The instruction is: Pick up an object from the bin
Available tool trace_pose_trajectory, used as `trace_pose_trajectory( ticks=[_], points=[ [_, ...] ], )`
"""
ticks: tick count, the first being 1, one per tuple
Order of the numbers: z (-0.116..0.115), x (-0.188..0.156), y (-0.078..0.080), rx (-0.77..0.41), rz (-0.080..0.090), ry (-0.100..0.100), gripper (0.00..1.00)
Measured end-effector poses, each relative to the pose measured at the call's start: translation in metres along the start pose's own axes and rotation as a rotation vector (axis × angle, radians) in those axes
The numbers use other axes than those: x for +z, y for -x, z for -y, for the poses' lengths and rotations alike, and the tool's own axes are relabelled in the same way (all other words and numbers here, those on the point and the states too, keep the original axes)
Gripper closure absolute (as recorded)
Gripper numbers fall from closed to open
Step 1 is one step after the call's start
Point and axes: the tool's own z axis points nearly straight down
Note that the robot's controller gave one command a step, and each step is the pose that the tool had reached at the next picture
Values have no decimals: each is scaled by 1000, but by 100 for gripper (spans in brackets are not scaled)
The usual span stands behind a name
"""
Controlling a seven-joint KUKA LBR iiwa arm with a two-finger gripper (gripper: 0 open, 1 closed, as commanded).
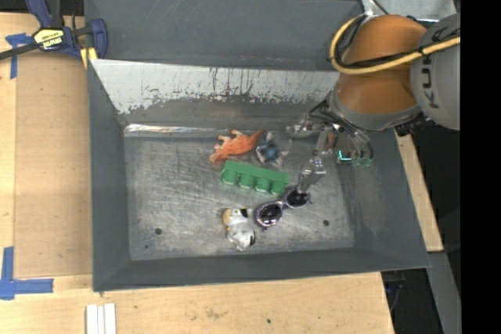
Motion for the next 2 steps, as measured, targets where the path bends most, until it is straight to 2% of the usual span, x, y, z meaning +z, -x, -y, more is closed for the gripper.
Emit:
trace_pose_trajectory(
  ticks=[1, 2],
  points=[
    [0, -5, 2, -1, 8, -1, 0],
    [-38, 58, -5, 83, 12, 1, 0]
  ],
)
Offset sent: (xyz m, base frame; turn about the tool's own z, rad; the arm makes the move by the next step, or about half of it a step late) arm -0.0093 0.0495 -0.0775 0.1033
